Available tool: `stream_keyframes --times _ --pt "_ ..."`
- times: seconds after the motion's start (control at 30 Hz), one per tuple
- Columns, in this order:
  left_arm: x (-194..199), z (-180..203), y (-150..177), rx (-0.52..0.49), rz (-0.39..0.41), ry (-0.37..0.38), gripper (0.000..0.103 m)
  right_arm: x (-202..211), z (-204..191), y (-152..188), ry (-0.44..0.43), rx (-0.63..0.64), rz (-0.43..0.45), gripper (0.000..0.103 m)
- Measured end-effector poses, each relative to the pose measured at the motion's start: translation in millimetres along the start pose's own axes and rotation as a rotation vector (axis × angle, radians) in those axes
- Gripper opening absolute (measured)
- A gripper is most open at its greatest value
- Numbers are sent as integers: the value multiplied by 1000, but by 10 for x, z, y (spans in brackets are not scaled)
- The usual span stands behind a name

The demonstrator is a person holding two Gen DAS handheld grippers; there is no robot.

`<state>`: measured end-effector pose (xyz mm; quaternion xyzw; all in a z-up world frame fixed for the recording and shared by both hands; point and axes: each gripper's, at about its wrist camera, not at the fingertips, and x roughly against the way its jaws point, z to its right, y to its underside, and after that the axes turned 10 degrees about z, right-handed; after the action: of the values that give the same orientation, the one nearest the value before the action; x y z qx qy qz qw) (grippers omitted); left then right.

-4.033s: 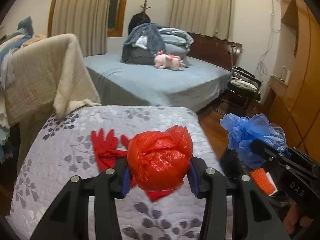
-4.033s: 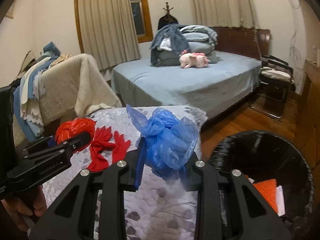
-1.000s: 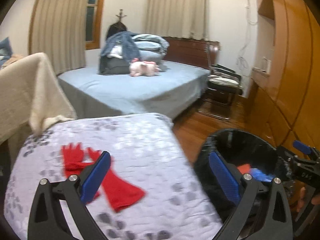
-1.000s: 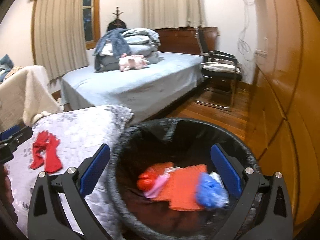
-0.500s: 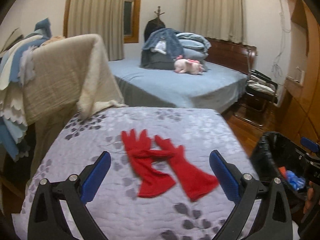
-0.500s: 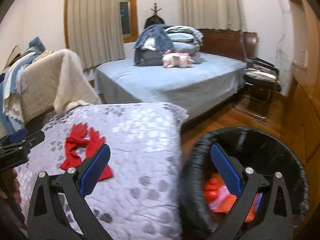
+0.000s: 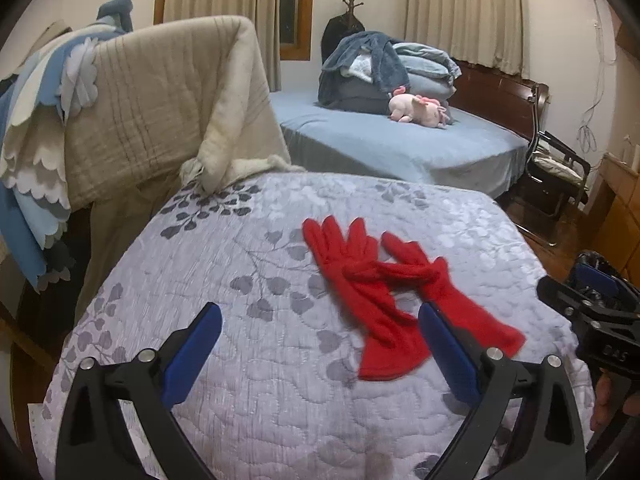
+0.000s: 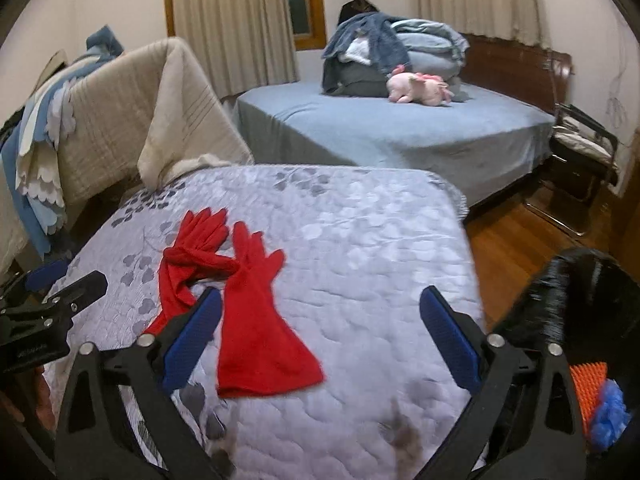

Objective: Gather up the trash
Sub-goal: 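Bring both open tools back over the red gloves on the quilt, then grasp one red glove with the right tool while the left tool grasps the other glove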

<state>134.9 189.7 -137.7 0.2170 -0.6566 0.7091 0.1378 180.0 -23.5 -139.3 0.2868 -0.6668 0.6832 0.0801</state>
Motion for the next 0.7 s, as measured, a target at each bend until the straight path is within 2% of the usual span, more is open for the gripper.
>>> stream_keyframes --times 0.1,0.5,0.7 --pt "-85 -60 20 -1 -13 -4 96 -185 -96 17 -23 5 -34 83" --pt "-282 -281 31 26 -29 -7 94 -668 -384 102 -66 49 -140 73" --pt "-336 -306 31 33 -35 -4 94 -808 -428 163 -70 61 -210 53"
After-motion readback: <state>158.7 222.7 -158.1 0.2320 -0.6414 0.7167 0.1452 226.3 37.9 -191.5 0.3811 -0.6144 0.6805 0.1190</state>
